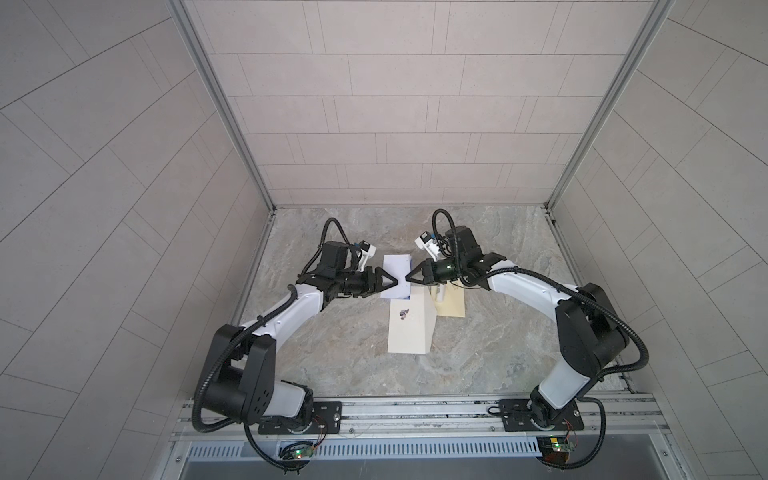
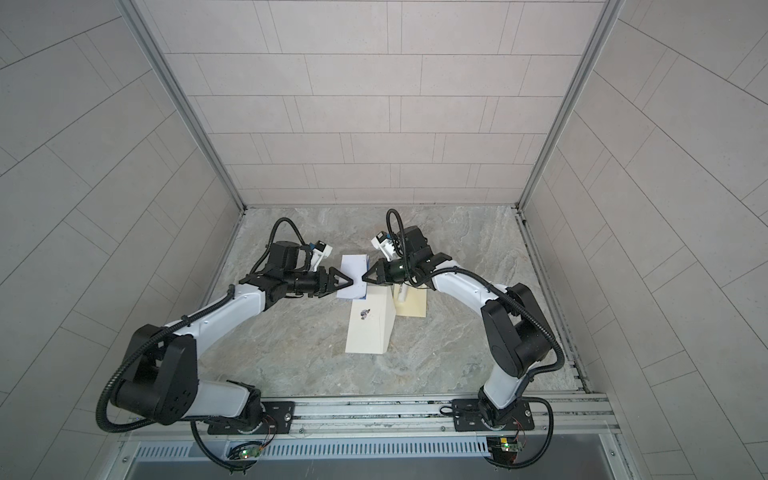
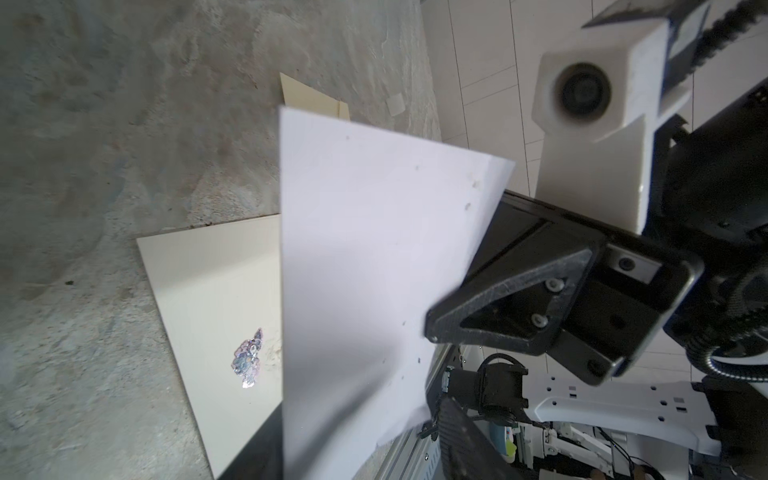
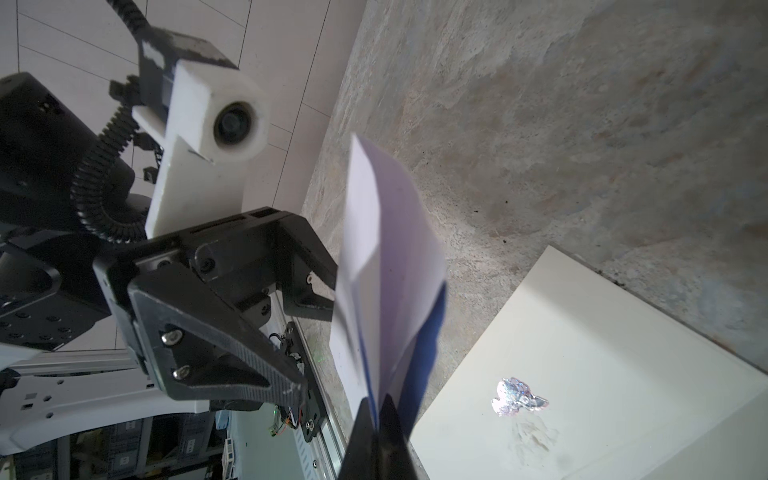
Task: Place the letter into the envelope and seal it
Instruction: 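Lift the folded white sheet upright with both grippers above the envelope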
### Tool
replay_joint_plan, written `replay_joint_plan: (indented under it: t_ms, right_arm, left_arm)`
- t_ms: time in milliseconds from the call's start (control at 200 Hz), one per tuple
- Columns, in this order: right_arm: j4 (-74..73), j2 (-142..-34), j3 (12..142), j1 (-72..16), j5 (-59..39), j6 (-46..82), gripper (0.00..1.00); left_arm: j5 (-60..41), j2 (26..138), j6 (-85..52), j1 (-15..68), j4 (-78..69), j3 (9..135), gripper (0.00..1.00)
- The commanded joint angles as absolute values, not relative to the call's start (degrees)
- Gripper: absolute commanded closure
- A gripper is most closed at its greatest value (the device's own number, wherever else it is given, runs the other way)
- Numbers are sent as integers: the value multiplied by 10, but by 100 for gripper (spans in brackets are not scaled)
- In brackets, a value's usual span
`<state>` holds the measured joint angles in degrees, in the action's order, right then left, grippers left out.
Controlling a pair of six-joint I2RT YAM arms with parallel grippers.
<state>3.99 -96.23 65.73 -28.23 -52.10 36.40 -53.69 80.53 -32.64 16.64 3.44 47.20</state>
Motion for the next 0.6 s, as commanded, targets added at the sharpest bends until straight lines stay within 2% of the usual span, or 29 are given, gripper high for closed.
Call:
replay_joint_plan:
  t_ms: [0, 70, 120, 150, 245, 310, 400, 595]
  right_arm:
    - [-1, -957, 657, -287, -520, 388, 100]
    - [1, -957, 657, -286, -518, 385, 100]
    - [4, -957, 656, -286, -515, 383, 100]
    - [4, -955, 654, -285, -513, 385, 98]
    - [4, -951, 649, -285, -503, 387, 71]
    - [5, -949, 646, -285, -496, 388, 63]
    - [0, -945, 636, -280, -486, 392, 59]
    - [-45, -945, 621, -278, -511, 409, 58]
  left_arm:
    - [-550, 799, -318, 169, 17, 471, 58]
    - [-538, 794, -318, 169, 17, 472, 87]
    - [-535, 794, -324, 169, 9, 473, 100]
    - [-535, 794, -330, 169, 2, 473, 100]
    - [-536, 790, -336, 169, -10, 475, 100]
    - [-538, 785, -343, 168, -25, 475, 100]
    - [-546, 777, -361, 170, -57, 471, 100]
    - [-563, 767, -386, 169, -106, 466, 100]
